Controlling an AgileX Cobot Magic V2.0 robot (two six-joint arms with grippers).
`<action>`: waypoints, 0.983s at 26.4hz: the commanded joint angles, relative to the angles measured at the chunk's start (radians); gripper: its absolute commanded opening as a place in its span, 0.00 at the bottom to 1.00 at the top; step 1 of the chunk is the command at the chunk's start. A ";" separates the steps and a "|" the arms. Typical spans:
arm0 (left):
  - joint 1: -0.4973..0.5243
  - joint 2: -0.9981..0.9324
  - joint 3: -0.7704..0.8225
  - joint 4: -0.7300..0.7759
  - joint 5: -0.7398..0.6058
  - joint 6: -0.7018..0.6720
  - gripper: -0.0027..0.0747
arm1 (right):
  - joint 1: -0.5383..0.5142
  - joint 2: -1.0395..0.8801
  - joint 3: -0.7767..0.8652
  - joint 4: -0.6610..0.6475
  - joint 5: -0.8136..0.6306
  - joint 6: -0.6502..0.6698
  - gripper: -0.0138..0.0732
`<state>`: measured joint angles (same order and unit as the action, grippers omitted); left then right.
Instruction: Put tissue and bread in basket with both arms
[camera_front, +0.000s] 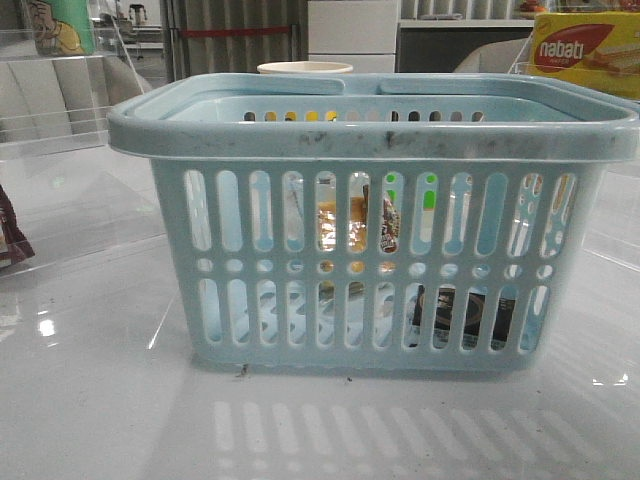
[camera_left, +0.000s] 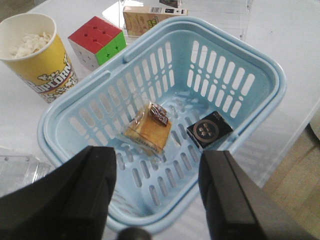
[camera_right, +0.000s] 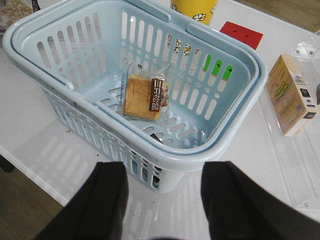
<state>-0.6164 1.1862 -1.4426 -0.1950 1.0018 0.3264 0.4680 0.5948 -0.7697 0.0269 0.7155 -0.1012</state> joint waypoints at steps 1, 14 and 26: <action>0.001 -0.118 0.070 -0.017 -0.061 -0.008 0.60 | 0.002 0.002 -0.028 -0.008 -0.078 -0.012 0.68; 0.001 -0.400 0.418 0.080 -0.134 -0.096 0.60 | 0.002 0.002 -0.028 -0.008 -0.057 -0.012 0.68; 0.001 -0.410 0.454 0.080 -0.164 -0.096 0.46 | 0.002 0.002 -0.028 -0.008 -0.044 -0.012 0.48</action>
<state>-0.6164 0.7777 -0.9612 -0.1065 0.9097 0.2395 0.4680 0.5948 -0.7697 0.0269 0.7360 -0.1012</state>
